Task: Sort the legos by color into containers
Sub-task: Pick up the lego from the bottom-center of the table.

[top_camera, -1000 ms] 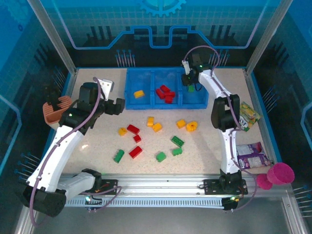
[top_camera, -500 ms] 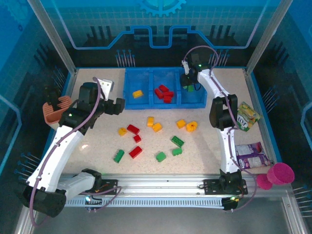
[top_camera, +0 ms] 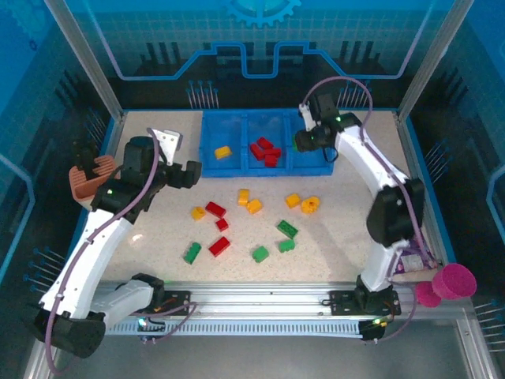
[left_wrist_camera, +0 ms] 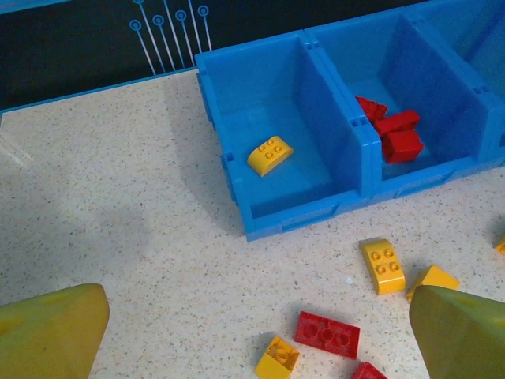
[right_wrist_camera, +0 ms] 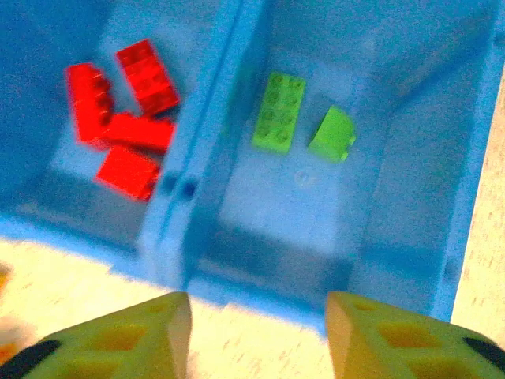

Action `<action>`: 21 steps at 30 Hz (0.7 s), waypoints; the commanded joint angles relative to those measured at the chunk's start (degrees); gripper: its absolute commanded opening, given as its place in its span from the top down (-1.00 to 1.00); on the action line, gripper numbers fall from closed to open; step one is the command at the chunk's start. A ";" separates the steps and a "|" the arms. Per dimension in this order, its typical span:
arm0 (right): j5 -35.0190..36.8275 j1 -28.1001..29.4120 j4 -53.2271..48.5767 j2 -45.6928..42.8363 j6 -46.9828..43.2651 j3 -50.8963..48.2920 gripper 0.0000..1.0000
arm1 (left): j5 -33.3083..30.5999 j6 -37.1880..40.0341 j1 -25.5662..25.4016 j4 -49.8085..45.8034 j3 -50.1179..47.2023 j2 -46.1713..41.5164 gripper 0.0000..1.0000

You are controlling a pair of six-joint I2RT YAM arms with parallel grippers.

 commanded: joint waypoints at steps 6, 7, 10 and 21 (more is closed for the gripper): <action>2.35 13.60 0.42 -18.22 10.59 -24.78 -0.22 | 3.61 0.96 0.57 1.56 -1.29 -1.71 -0.98; 2.44 15.41 0.09 -19.30 11.74 -26.92 -0.23 | 3.93 0.81 0.57 1.66 -1.42 -1.70 -0.99; 2.53 19.47 -0.48 -20.65 14.89 -31.89 -0.25 | 3.99 0.67 0.57 1.67 -1.77 -1.78 -0.98; -1.50 22.04 5.77 -12.85 12.23 -35.54 -0.24 | 3.96 1.11 0.57 1.80 -2.52 -1.88 -0.98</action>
